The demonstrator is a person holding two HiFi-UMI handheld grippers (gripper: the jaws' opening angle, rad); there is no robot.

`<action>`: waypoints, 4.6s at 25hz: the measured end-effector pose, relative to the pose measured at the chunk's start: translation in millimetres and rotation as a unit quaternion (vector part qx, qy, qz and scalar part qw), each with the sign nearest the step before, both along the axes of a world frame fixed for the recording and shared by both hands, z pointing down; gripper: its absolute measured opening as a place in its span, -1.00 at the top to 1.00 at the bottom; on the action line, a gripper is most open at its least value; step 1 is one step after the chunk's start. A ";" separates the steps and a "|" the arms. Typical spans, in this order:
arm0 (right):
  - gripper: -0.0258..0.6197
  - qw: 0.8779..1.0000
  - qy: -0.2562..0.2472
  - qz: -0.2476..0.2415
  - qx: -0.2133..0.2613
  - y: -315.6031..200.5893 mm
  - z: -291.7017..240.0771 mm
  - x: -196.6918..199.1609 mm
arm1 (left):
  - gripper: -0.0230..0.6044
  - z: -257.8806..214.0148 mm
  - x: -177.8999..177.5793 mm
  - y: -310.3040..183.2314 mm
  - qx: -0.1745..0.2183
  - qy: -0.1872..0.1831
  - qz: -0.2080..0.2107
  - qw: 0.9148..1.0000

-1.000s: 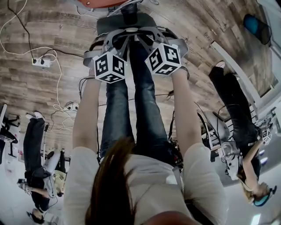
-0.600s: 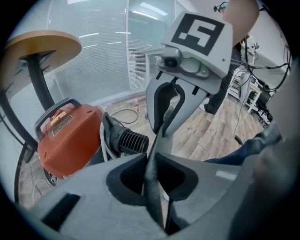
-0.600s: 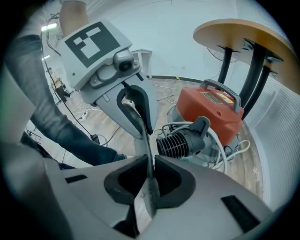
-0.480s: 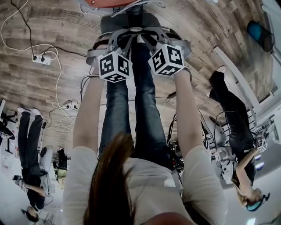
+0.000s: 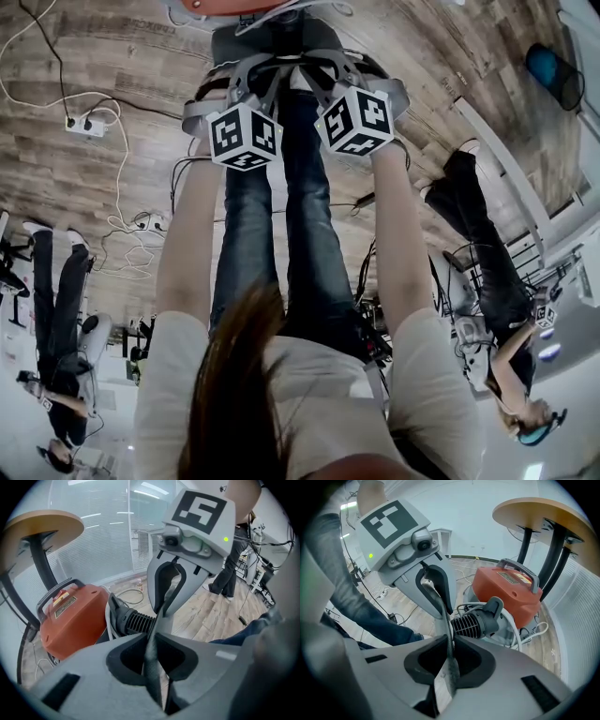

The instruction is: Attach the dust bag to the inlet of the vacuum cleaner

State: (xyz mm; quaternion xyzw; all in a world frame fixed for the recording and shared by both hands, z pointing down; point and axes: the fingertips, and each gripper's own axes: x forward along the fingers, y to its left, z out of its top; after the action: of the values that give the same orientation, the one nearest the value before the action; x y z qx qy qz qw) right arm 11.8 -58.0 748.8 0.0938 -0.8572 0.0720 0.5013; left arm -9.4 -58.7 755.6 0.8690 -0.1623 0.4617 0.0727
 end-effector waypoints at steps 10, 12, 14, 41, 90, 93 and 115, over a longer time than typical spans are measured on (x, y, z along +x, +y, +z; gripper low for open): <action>0.78 1.000 0.004 -0.007 -0.001 -11.5 4.9 -2.8 | 0.74 4.9 -2.8 -10.7 0.000 0.004 -0.006 1.000; 0.78 1.000 0.005 -0.008 -0.002 -11.9 5.9 -4.0 | 0.74 5.8 -3.9 -11.1 -0.001 0.004 -0.006 1.000; 0.78 1.000 0.004 -0.006 -0.003 -11.5 6.5 -3.3 | 0.74 6.2 -3.3 -10.8 -0.001 0.003 -0.006 1.000; 0.77 0.999 -0.001 -0.024 -0.026 -21.7 5.0 -1.4 | 0.70 3.6 -2.1 -21.6 -0.029 -0.007 -0.018 0.999; 0.59 0.996 0.019 0.090 0.005 -40.0 7.6 0.7 | 0.62 10.7 -5.3 -32.9 -0.066 -0.008 -0.088 0.994; 0.59 0.995 0.021 0.095 0.007 -39.9 6.7 2.1 | 0.62 10.2 -3.9 -32.7 -0.068 -0.007 -0.091 0.994; 0.39 0.989 0.028 0.144 0.020 -34.1 -3.6 -1.2 | 0.35 -3.2 -13.9 -32.3 -0.073 0.006 -0.166 0.983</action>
State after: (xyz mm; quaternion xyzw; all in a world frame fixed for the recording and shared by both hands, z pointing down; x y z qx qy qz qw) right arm 10.6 -92.1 745.1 0.2280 -0.8219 0.1231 0.5072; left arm -23.3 -91.0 752.3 0.8248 -0.2699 0.4489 0.2127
